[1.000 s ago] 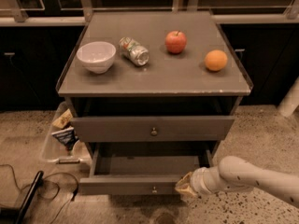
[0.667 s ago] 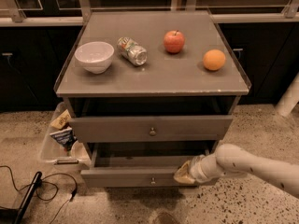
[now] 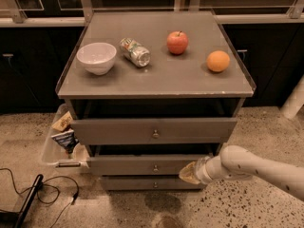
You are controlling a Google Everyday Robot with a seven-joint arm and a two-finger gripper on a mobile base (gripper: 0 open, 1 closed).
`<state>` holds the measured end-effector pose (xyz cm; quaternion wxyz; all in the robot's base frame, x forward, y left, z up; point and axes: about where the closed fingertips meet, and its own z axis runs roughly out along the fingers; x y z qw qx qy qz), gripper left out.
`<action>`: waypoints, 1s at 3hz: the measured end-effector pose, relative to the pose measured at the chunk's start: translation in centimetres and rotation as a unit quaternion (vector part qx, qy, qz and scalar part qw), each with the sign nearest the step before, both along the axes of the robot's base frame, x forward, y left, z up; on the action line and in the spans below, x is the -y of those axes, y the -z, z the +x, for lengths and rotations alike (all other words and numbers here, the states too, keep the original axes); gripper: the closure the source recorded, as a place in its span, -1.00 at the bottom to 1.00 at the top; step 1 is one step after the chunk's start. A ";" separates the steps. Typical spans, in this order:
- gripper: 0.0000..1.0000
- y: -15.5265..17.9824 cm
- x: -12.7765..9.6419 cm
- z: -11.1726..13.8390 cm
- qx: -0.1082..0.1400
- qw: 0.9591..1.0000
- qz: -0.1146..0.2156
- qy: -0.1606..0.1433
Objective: Close middle drawer
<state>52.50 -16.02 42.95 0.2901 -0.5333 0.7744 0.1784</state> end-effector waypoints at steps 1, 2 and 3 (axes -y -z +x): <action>0.16 0.0 0.0 0.0 0.000 1.000 0.000 0.000; -0.30 0.0 0.0 0.0 0.000 1.000 0.000 0.000; -0.77 0.0 0.0 0.0 0.000 1.000 0.000 0.000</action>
Offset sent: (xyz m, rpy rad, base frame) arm 0.0000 0.0000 0.0000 0.0000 0.0000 0.0000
